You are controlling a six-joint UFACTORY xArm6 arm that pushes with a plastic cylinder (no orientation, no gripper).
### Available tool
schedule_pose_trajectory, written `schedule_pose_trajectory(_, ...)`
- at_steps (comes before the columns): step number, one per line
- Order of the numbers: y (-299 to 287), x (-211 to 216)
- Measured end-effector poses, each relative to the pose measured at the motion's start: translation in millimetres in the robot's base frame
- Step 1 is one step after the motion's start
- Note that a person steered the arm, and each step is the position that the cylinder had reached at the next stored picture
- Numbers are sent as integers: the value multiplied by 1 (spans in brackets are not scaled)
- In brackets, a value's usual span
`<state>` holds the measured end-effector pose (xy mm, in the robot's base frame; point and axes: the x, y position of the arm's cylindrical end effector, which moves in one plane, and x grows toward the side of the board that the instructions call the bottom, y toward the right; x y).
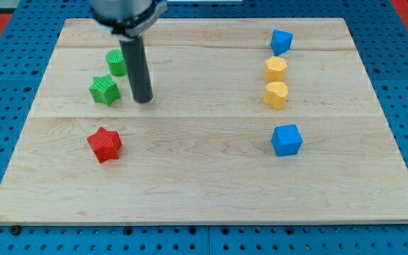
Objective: Place the green star towards the bottom right side of the green circle
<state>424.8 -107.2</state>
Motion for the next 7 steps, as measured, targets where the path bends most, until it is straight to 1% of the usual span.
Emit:
schedule_pose_trajectory(1, -31, 33)
schedule_pose_trajectory(2, -118, 32)
schedule_pose_trajectory(3, -150, 17)
schedule_pose_trajectory(4, -94, -25)
schedule_pose_trajectory(5, -86, -47)
schedule_pose_trajectory(6, -86, -51)
schedule_pose_trajectory(7, -58, -64)
